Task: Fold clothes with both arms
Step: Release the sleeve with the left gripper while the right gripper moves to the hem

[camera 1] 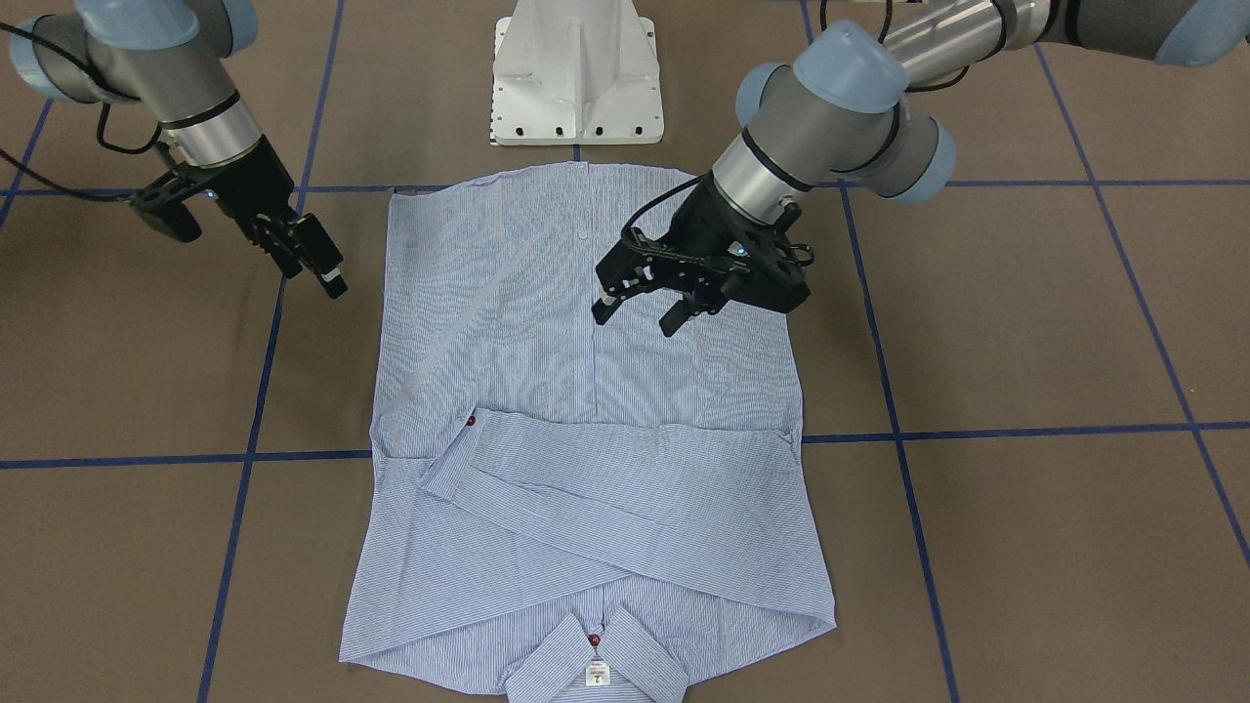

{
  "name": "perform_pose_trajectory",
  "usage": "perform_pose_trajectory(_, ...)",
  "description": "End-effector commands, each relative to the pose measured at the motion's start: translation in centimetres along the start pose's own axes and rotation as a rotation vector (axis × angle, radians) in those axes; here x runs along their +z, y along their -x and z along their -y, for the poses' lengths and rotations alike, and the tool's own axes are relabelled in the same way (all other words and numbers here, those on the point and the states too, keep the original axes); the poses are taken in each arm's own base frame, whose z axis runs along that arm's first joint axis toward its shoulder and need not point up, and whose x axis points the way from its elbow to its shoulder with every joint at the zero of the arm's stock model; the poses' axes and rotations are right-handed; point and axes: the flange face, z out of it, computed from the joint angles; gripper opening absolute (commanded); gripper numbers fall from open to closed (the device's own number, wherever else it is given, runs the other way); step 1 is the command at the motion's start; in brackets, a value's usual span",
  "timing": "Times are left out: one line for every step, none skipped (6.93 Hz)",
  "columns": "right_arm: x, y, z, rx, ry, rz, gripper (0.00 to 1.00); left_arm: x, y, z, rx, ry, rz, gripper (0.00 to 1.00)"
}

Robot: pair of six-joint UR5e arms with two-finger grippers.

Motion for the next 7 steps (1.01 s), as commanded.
perform_pose_trajectory(-0.5, -3.2, -6.0, 0.053, 0.036, -0.033, 0.98, -1.8, 3.8, 0.2, 0.037, 0.006, 0.021, 0.95)
perform_pose_trajectory(0.3, -4.5, -8.7, 0.082, 0.03, -0.063, 0.98, -1.7, 4.0, 0.2, 0.034, 0.005, 0.025, 0.95)
perform_pose_trajectory(0.6, -5.4, -12.0, 0.051, -0.026, -0.115, 0.98, -1.7, 4.7, 0.2, 0.029, 0.005, 0.034, 0.95)
perform_pose_trajectory(0.3, -5.7, -13.6, 0.06, -0.027, -0.132, 0.98, -1.7, 4.9, 0.2, 0.023, 0.004, 0.038, 0.95)
perform_pose_trajectory(0.5, -6.0, -14.6, 0.09, -0.04, -0.142, 0.98, -1.7, 5.1, 0.2, 0.019, 0.001, 0.04, 0.95)
perform_pose_trajectory(0.8, -6.5, -16.0, 0.086, -0.045, -0.156, 0.98, -1.7, 5.8, 0.2, 0.015, 0.003, 0.049, 0.95)
perform_pose_trajectory(1.1, -6.2, -17.4, 0.087, -0.038, -0.169, 0.96, -1.7, 5.8, 0.2, 0.013, 0.001, 0.05, 0.95)
